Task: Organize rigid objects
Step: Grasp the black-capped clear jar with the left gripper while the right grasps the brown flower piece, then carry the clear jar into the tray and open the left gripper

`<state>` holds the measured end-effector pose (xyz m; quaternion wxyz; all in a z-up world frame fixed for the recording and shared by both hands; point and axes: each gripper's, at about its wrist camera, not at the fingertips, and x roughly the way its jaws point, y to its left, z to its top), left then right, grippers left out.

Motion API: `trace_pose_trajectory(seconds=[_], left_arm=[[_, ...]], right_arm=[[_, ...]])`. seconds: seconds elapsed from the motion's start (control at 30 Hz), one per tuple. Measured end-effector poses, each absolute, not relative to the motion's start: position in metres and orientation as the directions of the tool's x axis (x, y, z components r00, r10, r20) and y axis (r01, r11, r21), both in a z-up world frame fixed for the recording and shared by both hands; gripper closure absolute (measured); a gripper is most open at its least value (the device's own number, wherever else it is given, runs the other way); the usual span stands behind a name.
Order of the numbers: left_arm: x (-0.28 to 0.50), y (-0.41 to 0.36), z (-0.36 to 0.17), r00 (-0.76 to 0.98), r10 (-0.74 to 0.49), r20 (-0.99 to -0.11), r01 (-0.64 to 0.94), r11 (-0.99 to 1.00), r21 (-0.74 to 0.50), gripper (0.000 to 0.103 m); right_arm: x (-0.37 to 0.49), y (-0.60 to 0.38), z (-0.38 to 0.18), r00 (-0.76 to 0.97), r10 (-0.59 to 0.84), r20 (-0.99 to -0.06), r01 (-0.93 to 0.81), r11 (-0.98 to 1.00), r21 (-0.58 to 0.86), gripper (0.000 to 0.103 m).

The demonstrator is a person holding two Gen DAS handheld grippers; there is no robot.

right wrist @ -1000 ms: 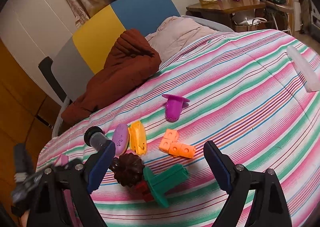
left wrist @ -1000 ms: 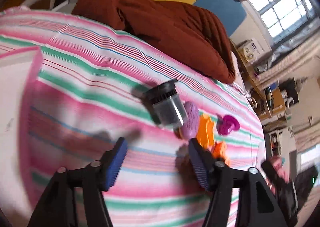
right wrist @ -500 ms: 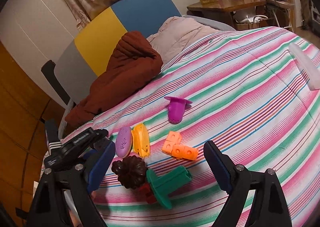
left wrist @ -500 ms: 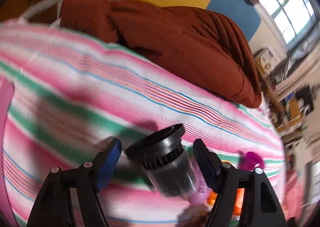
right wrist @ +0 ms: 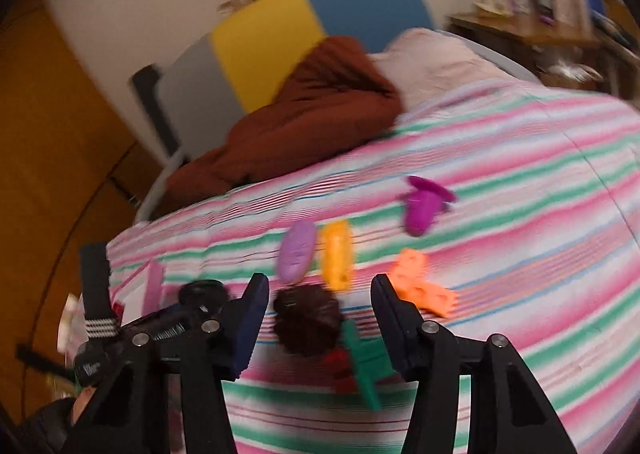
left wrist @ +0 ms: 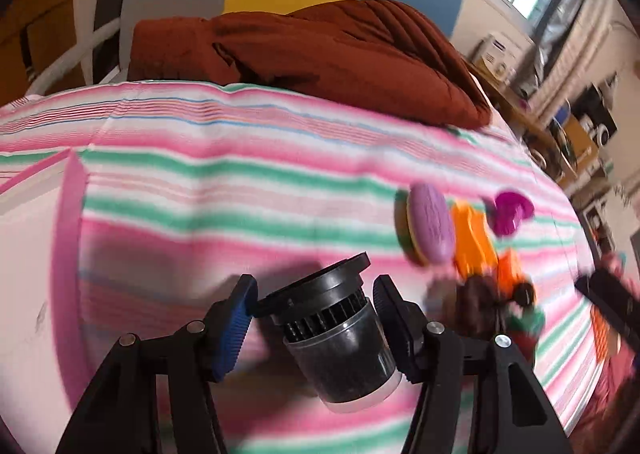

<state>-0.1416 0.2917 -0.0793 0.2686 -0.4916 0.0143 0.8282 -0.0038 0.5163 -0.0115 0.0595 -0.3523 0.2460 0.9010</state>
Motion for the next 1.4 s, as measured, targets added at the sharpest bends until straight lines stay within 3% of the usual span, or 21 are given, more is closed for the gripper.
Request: trace_pose_trajectory(seconds=[0.2, 0.43, 0.5, 0.53, 0.57, 1.07, 1.4], left_arm=[[-0.097, 0.283, -0.078, -0.398, 0.432, -0.809, -0.522, -0.832, -0.188, 0.042], [-0.073, 0.278, -0.078, -0.428, 0.427, -0.796, -0.54, -0.828, -0.154, 0.042], [-0.068, 0.276, -0.079, -0.44, 0.428, -0.789, -0.539, -0.829, -0.15, 0.042], [-0.066, 0.276, -0.079, -0.447, 0.427, -0.786, -0.539, -0.83, -0.144, 0.042], [-0.065, 0.274, -0.079, -0.45, 0.426, -0.785, -0.54, -0.83, -0.141, 0.042], [-0.033, 0.257, -0.044, -0.495, 0.453, -0.741, -0.582, -0.807, -0.105, 0.046], [-0.027, 0.179, -0.001, -0.555, 0.452, -0.699, -0.498, -0.853, -0.156, 0.046]], right_arm=[[-0.02, 0.485, -0.023, -0.704, -0.115, -0.701, -0.195, -0.918, 0.346, 0.047], [-0.049, 0.469, -0.052, -0.623, -0.055, -0.781, -0.19, -0.957, 0.218, 0.045], [-0.052, 0.469, -0.055, -0.631, -0.021, -0.775, -0.195, -0.963, 0.184, 0.06], [-0.051, 0.469, -0.053, -0.639, -0.024, -0.769, -0.185, -0.965, 0.183, 0.076], [-0.052, 0.47, -0.053, -0.641, -0.015, -0.768, -0.19, -0.966, 0.177, 0.08], [-0.05, 0.466, -0.053, -0.639, -0.051, -0.767, -0.157, -0.968, 0.196, 0.08], [-0.051, 0.458, -0.053, -0.634, 0.001, -0.773, -0.157, -0.979, 0.127, 0.081]])
